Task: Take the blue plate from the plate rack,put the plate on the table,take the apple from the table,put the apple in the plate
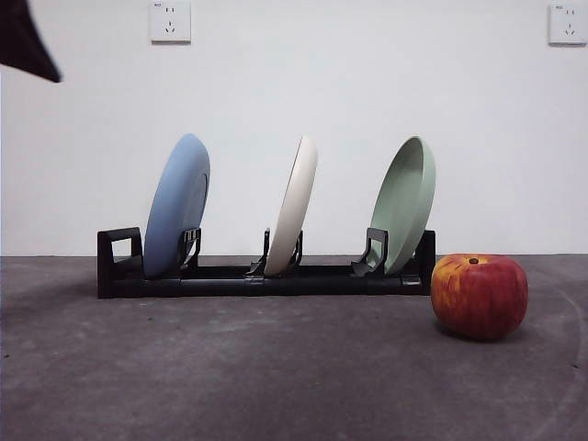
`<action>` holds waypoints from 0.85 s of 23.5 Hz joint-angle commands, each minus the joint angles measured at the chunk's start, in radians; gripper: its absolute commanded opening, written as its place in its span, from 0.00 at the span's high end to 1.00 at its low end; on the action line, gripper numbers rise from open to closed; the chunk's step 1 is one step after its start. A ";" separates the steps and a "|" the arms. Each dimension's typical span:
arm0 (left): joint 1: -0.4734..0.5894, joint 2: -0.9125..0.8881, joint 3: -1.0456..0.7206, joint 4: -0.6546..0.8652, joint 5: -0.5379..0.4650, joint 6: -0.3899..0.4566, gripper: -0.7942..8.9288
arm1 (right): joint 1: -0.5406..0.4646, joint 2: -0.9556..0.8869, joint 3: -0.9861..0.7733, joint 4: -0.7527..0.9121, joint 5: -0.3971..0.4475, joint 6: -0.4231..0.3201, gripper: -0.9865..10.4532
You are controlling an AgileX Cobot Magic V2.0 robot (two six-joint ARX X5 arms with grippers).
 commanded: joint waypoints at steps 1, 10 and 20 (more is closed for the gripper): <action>0.001 0.138 0.159 -0.073 0.093 -0.003 0.92 | 0.000 0.083 0.016 -0.012 -0.103 -0.047 0.91; -0.064 0.575 0.742 -0.368 0.236 -0.029 0.67 | 0.001 0.256 0.019 -0.069 -0.239 -0.106 0.91; -0.146 0.761 0.806 -0.328 0.225 -0.085 0.55 | 0.001 0.256 0.019 -0.068 -0.239 -0.103 0.91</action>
